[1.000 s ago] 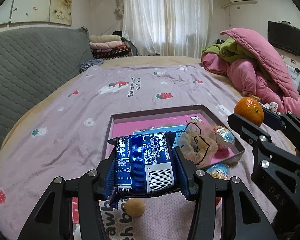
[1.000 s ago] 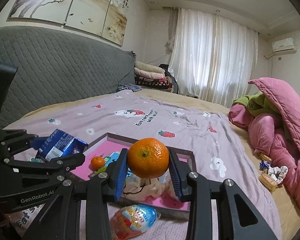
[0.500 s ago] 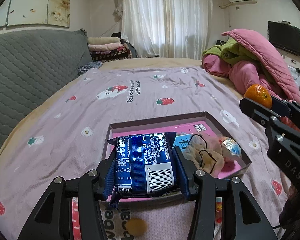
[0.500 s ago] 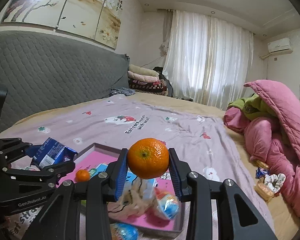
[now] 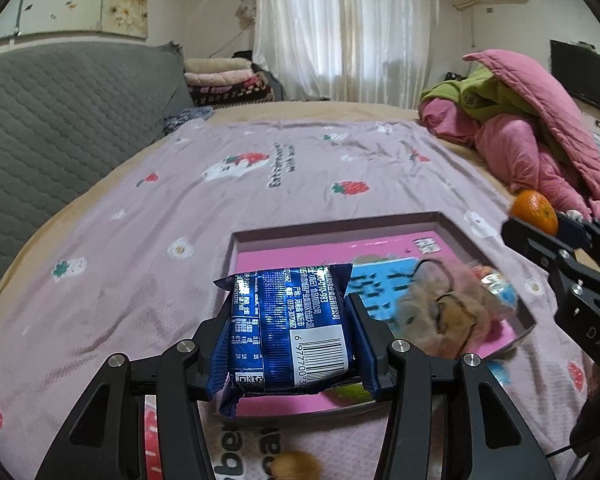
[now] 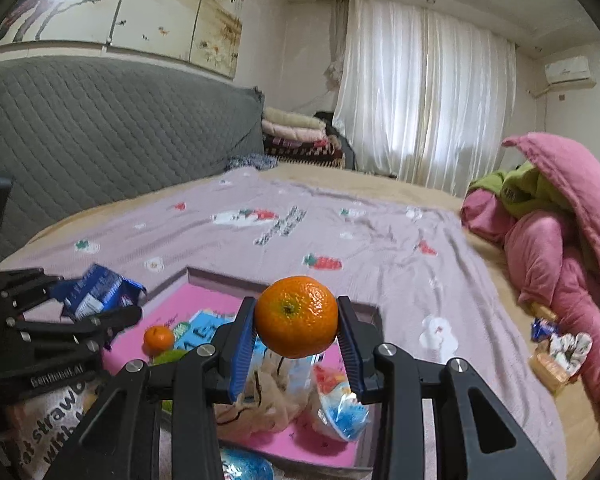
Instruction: Organize objects
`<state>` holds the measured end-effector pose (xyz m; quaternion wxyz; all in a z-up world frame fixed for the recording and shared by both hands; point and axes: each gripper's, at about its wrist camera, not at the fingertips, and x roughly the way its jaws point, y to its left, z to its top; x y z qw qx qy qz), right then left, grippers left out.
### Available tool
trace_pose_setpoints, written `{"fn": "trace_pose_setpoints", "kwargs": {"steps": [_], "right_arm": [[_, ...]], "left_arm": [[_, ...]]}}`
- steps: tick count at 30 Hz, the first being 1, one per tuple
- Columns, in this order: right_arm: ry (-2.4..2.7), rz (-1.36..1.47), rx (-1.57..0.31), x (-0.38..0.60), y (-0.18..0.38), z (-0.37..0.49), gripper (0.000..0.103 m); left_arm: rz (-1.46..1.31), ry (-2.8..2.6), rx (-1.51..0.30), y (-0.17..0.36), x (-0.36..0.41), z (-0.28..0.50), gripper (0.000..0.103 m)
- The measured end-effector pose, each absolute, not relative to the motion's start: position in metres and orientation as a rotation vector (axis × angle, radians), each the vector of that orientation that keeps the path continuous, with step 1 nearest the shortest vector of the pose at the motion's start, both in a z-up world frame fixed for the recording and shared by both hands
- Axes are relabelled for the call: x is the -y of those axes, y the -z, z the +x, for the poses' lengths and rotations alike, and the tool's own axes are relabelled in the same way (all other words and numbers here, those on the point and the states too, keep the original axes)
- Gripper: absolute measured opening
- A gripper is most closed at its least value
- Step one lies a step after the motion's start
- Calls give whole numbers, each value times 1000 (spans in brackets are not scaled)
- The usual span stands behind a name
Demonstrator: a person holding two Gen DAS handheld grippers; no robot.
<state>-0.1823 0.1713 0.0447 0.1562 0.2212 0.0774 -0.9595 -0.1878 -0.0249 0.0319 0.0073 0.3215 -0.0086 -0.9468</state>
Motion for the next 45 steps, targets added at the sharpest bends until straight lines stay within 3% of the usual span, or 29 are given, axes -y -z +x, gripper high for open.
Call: {"fn": "trace_pose_setpoints", "kwargs": {"steps": [20,38,45], "right_arm": [[2694,874,-218,-183,3,-184,39],[2596,996,-244,-170,28,-196,39],[2589,1046,-197,-174,33,-204,39]], "left_arm": [[1161,2903,-3,12,42,-186,53],[1167,2928,-13,18,37,-190,53],[1218,2942,-95,20,44,-200,53]]}}
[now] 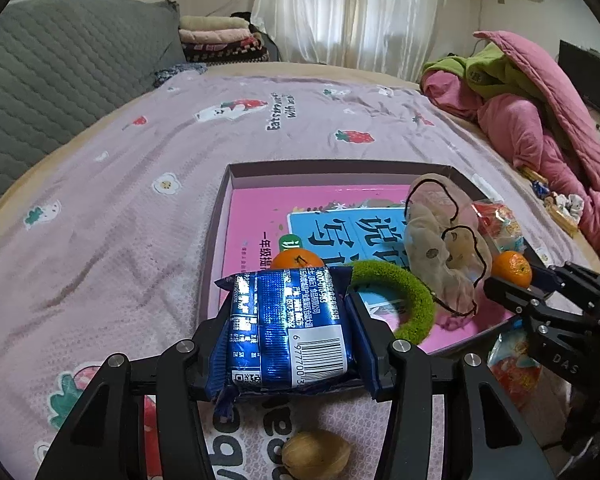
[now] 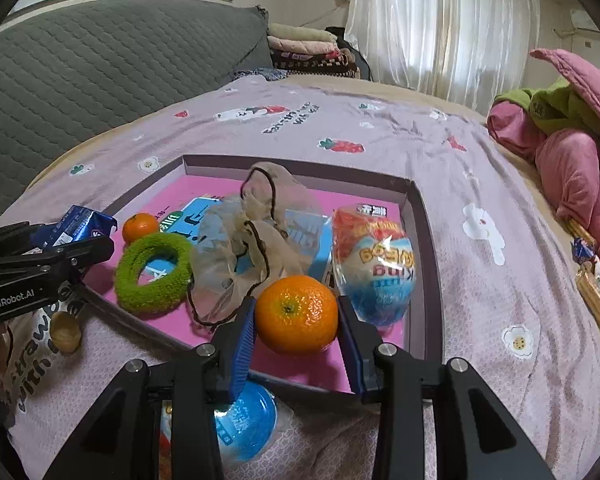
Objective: Organize objects
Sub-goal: 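Lower the blue snack packet into the tray with the left gripper while the right lowers the orange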
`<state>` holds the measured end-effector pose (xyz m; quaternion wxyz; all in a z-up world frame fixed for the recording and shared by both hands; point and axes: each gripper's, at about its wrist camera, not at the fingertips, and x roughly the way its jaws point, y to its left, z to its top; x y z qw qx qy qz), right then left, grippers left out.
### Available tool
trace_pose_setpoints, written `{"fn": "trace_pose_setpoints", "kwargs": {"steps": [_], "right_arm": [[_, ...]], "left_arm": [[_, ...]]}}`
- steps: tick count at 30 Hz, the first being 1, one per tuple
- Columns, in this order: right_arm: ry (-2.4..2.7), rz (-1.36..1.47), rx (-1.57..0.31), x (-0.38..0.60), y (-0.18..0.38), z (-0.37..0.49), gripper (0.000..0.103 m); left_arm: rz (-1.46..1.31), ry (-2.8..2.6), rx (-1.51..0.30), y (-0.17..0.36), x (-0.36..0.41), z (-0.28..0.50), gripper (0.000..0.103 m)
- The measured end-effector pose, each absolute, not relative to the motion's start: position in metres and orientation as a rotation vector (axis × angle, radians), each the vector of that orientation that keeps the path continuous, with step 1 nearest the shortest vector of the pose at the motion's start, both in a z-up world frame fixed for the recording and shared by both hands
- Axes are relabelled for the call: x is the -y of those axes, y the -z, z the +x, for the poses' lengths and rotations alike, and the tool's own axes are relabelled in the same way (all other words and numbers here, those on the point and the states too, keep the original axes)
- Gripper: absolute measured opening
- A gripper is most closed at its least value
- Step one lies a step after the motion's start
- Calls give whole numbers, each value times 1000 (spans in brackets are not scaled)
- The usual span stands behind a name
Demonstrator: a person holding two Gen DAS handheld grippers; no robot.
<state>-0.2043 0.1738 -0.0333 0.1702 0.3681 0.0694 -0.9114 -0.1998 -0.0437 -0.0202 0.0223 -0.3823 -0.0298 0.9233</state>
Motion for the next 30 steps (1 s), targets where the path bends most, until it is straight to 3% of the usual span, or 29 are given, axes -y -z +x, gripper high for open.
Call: {"fn": "trace_pose_setpoints", "kwargs": {"steps": [9,30], "right_arm": [[2570,1084,-160,-177,36,-211,39],[2573,1094,-159,-179,36,-213,40]], "left_arm": [[-1227,-2790,194,28,47,-215,54],[-1256,-2779,122,43,38,-221,56]]}}
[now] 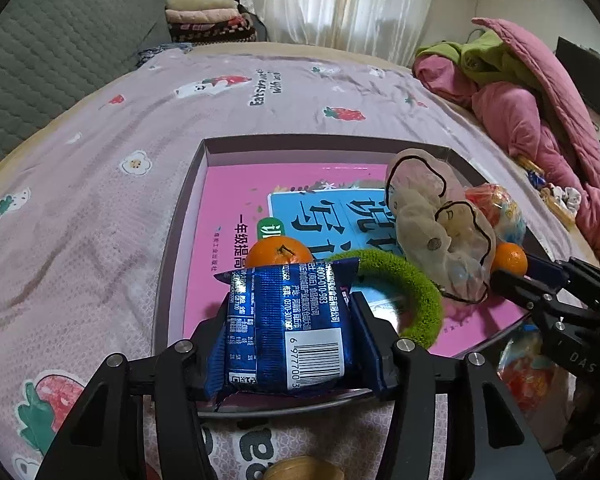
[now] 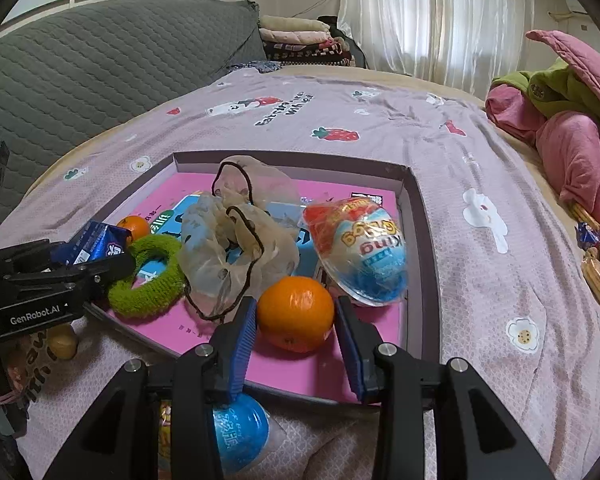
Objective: Organize objects
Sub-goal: 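Lower the blue snack packet into the tray with the left gripper while the right lowers the orange, then open the left gripper to release the packet while the right gripper releases the orange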
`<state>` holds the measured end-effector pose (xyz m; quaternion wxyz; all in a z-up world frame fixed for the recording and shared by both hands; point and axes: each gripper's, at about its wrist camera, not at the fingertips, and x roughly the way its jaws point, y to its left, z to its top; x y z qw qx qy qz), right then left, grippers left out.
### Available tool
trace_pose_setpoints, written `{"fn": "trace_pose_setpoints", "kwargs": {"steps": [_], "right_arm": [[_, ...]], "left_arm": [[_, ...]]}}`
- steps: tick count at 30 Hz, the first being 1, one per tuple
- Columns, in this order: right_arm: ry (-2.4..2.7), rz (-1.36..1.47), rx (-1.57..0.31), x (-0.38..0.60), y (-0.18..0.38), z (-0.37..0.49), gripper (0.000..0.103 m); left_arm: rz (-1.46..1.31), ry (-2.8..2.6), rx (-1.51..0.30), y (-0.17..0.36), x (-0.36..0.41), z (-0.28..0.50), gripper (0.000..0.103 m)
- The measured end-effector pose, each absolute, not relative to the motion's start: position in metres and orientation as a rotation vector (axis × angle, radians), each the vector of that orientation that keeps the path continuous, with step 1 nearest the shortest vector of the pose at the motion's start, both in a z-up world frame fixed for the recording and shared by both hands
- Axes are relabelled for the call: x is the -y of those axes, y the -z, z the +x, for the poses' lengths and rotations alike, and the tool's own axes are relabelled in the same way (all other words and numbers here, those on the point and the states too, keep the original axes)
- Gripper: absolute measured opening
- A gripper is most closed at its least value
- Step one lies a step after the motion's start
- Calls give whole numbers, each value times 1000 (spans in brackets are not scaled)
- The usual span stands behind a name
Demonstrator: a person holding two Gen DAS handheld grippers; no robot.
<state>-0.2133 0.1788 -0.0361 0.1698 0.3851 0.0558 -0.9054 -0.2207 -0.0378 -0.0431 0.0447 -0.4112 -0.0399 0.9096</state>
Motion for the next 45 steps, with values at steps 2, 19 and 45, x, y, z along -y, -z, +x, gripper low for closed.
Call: {"fn": "trace_pose_setpoints", "kwargs": {"steps": [2,19,45], "right_arm": [[2575,1094,-153,-180,35,-214,40],[2605,1080,-154,-185,34,-208,50],[2660,941,-133,-192,5,-194,74]], "left_arm": [[-1260,-2780,114,43,38,-220,56],[-1262,-2797,104,37,40,-214,63],[-1161,-2887,151,-1,39,-185,71]]}}
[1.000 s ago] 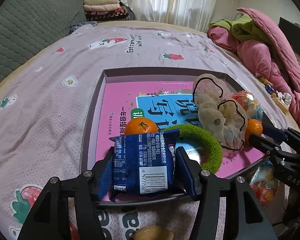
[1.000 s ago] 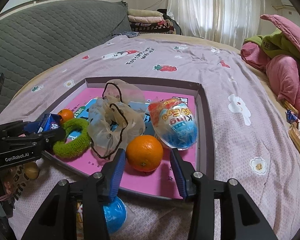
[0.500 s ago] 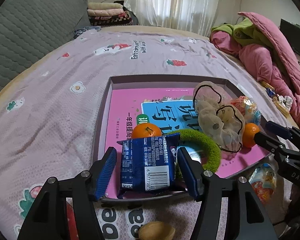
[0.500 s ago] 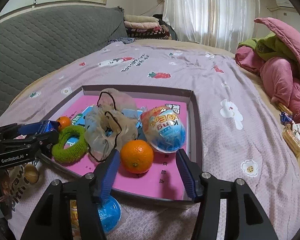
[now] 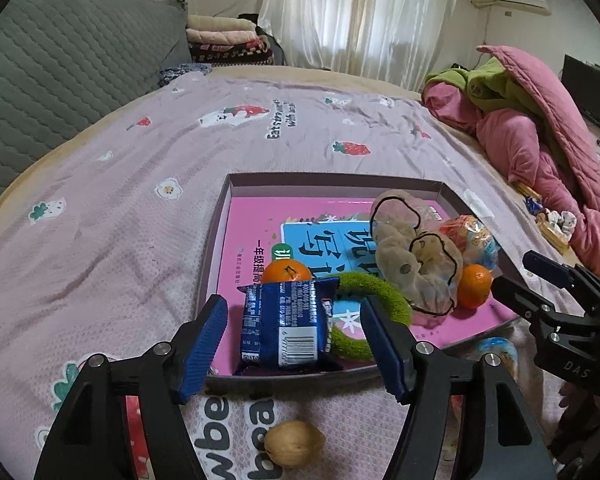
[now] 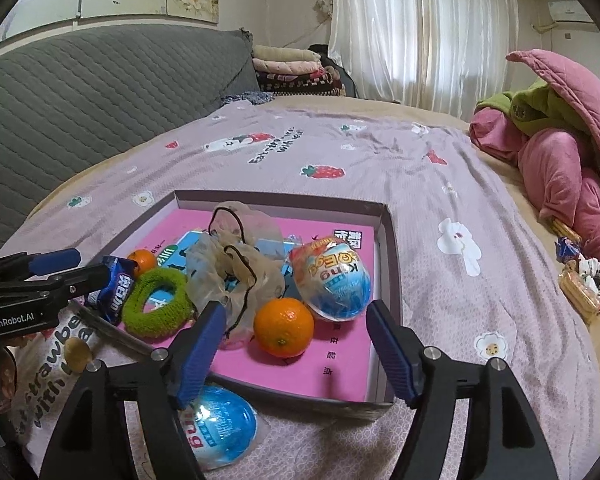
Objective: Organize objects
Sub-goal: 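Open the left gripper to release the packet while the right gripper releases the orange, then withdraw both open grippers up and away from the tray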
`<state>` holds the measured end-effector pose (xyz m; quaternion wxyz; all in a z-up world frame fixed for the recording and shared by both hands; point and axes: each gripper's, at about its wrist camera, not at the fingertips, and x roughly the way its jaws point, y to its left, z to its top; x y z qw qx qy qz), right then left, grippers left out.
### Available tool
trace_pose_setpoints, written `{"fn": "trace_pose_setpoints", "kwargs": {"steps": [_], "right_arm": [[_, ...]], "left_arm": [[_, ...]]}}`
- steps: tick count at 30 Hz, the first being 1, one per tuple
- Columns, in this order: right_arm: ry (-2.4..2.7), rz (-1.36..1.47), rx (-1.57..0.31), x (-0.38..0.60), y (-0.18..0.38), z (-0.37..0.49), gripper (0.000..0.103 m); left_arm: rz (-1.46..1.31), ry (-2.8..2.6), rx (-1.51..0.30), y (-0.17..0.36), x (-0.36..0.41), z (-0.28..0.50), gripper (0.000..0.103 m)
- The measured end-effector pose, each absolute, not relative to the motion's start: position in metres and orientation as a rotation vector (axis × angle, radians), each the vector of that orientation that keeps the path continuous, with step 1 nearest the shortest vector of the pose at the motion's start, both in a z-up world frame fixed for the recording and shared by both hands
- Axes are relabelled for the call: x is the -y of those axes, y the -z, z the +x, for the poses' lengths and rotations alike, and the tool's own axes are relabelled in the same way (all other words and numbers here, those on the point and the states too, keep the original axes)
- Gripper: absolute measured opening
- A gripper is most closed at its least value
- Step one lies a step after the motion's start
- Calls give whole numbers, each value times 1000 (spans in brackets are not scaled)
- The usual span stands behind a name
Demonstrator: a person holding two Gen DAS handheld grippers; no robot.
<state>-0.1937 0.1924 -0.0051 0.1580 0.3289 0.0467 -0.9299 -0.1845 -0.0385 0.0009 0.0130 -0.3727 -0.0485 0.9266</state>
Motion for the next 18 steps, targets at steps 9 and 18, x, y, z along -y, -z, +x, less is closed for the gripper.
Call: {"fn": "trace_pose_setpoints", "kwargs": {"steps": [9,18], "right_arm": [[2661,838,-171,-190,-13,-177,77],[2675,737,-158,-191,-33,-157,82]], "left_arm": [[-1142,-2909,136,-14,30,-171,74],[-1116,-2941,115,-33,28,-150,74]]}}
